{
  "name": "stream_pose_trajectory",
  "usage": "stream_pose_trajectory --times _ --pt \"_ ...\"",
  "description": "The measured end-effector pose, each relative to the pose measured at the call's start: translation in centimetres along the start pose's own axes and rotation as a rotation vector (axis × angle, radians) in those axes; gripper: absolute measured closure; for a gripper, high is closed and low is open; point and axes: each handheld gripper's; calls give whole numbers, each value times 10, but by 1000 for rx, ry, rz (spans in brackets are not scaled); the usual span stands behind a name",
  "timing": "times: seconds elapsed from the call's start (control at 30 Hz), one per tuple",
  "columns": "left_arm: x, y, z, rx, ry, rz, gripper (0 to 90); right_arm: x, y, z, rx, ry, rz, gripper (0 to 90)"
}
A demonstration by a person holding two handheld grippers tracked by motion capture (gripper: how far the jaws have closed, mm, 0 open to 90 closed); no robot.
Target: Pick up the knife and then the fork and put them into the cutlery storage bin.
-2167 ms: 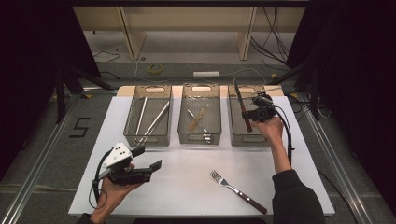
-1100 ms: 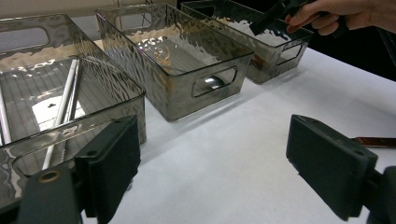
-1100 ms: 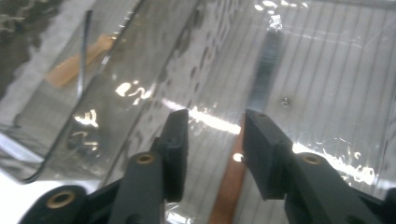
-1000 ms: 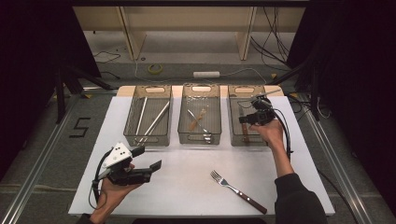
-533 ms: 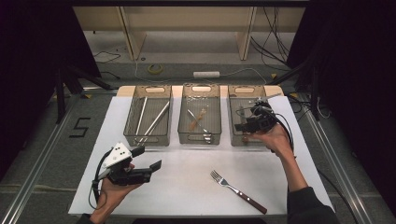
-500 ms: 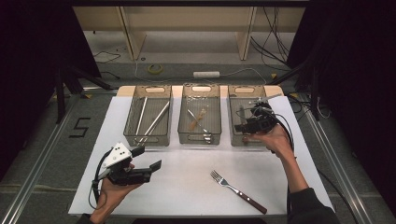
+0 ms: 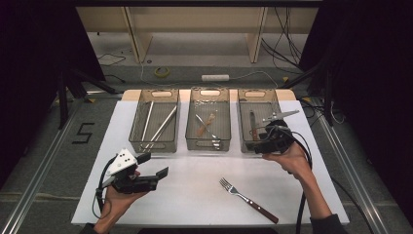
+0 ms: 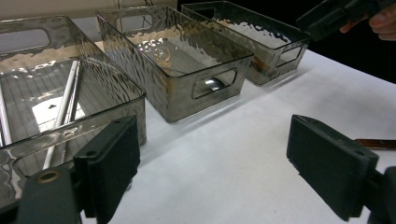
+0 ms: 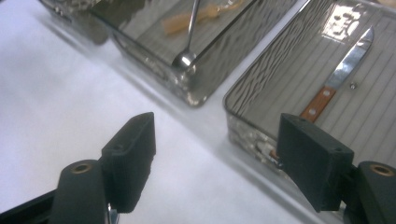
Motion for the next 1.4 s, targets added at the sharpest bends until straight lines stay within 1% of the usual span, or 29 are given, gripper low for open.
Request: stream_pose_trajectory --times 0.03,0.07,0.1,0.17,0.43,0.57,0.63,0.83,1.13,1.23,1.4 --pt "0 0 0 1 -3 4 168 -1 -2 -1 -5 -7 -7 292" --pt "0 0 0 0 -4 5 167 -2 -4 -2 -7 0 -11 292" --pt "0 0 0 -1 -4 5 168 -3 -5 -3 2 6 -11 292" --pt "0 1 0 0 -1 6 167 -6 -10 -4 5 -12 -23 286" --pt "0 1 -1 -1 2 8 167 -15 -19 -8 22 -36 -48 285" --pt "0 1 -1 -2 2 8 167 -18 -25 -8 35 -66 -68 279" --pt "0 2 -1 -2 2 7 167 -18 -27 -9 51 -88 -70 269" --pt "0 1 -2 -1 3 8 166 -23 -36 -11 70 -122 -97 264" --pt "0 2 -2 -1 3 9 166 -39 -52 -8 91 -199 -135 284" --pt "0 2 -2 -1 5 9 166 -44 -56 -7 105 -212 -144 287" --pt "0 2 -2 -1 5 9 166 -49 -62 -6 110 -231 -152 287"
Point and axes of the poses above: each handheld gripper's, and its own axes: z roughly forward along the jaws, x roughly out of its top, y roughly to its right, and after that the axes turned 10 degrees about -z, right-handed
